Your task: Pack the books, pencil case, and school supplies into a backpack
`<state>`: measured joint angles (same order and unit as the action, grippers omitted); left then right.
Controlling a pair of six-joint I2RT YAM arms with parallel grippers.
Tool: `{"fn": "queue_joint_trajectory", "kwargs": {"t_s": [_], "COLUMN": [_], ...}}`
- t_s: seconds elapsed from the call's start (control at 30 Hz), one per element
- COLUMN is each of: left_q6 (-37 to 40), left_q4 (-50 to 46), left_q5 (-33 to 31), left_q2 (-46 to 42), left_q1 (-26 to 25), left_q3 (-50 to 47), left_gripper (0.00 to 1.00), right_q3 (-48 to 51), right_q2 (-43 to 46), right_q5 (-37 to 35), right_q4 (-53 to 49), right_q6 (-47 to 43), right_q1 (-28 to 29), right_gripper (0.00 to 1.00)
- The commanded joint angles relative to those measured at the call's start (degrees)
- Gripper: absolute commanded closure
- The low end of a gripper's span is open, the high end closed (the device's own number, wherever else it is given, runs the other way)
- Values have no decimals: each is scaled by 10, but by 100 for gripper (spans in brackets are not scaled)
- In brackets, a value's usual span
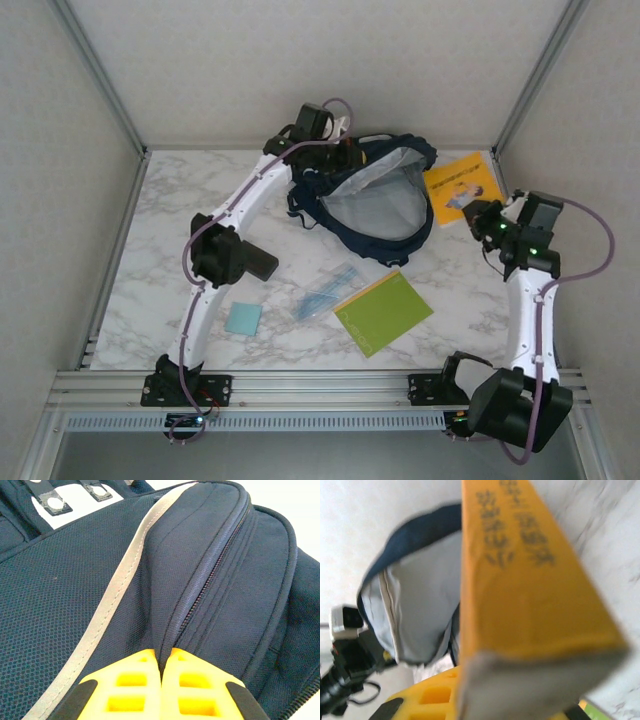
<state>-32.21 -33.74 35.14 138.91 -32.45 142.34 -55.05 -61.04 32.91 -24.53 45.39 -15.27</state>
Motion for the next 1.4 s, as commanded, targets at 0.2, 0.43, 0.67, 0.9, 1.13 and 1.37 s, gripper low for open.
{"fn": "queue_joint_trajectory", "kwargs": {"t_s": [0.2,0.43,0.67,0.9,1.13,1.37], "left_q6": [-65,-74,-66,-64,-43,-57], "left_q4": [62,91,107,140,127,134], "left_q5": [1,-5,-8,-17,-43,-71], "left_q2": [11,-10,-36,-64,-51,-16], "left_q1": [6,5,5,10,10,11], "left_q3": [29,-3,-39,-74,-7,61], "left_gripper": [100,100,100,100,100,100], "right_q3": [36,17,1,3,67,121], "right_q2": [-115,-282,-425,-482,-397,-333], "right_q5": [-19,-41,-70,-52,-88,-117], "right_q4": [259,445,644,684,615,613], "right_q6": [139,235,322,371,361,402], "right_q1": [171,232,251,261,272,307], "right_gripper": [100,100,100,100,100,100]}}
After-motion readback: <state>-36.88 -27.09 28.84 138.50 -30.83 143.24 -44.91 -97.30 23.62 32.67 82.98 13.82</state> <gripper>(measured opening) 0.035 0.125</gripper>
